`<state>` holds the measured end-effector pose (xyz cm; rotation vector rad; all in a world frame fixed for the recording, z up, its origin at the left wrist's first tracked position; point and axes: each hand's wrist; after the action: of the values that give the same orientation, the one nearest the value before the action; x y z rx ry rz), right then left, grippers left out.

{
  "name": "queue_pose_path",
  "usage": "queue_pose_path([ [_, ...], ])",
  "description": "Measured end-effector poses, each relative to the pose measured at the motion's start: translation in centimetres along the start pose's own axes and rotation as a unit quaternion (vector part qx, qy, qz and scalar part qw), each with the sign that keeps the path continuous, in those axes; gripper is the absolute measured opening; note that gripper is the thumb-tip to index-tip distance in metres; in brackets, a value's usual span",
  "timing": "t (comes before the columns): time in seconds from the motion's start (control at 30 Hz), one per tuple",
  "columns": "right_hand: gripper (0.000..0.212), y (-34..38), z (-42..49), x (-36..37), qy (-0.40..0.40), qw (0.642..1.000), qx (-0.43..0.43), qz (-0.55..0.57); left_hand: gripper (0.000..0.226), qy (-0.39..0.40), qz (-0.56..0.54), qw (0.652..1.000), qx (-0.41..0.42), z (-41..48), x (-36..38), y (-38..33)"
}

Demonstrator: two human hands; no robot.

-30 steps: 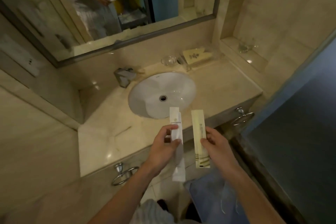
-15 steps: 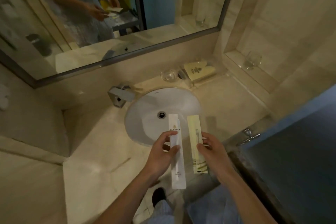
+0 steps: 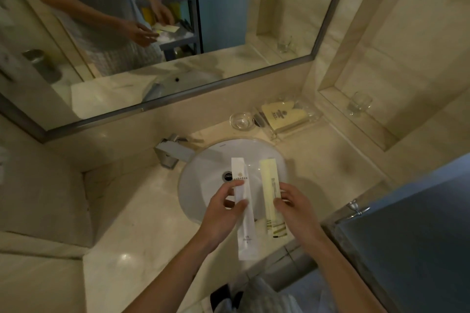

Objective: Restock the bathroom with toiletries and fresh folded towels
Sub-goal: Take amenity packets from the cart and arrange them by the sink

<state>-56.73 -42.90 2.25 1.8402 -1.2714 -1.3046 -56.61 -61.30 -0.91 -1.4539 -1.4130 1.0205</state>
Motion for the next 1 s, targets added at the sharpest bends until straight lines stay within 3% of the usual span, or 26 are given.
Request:
queue_pose_path([
  [0.6, 0.037, 2.4, 6.6, -2.1, -0.025, 1.000, -0.003, 0.011, 0.040, 0.027, -0.002, 0.999, 0.027, 7.4, 0.8, -1.9],
  [1.0, 0.037, 3.1, 21.7, -6.9, 0.019, 1.000, -0.018, 0.001, 0.041, -0.041, -0.024, 0.999, 0.005, 18.8, 5.3, -2.7],
])
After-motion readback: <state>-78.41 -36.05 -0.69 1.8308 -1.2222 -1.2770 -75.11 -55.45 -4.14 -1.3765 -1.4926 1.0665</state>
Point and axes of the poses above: each hand's wrist, its own z-axis towards the middle knuckle, its own x-axis out of the palm, y = z × x, and after that the axes turned 6 degrees about -z, right-handed
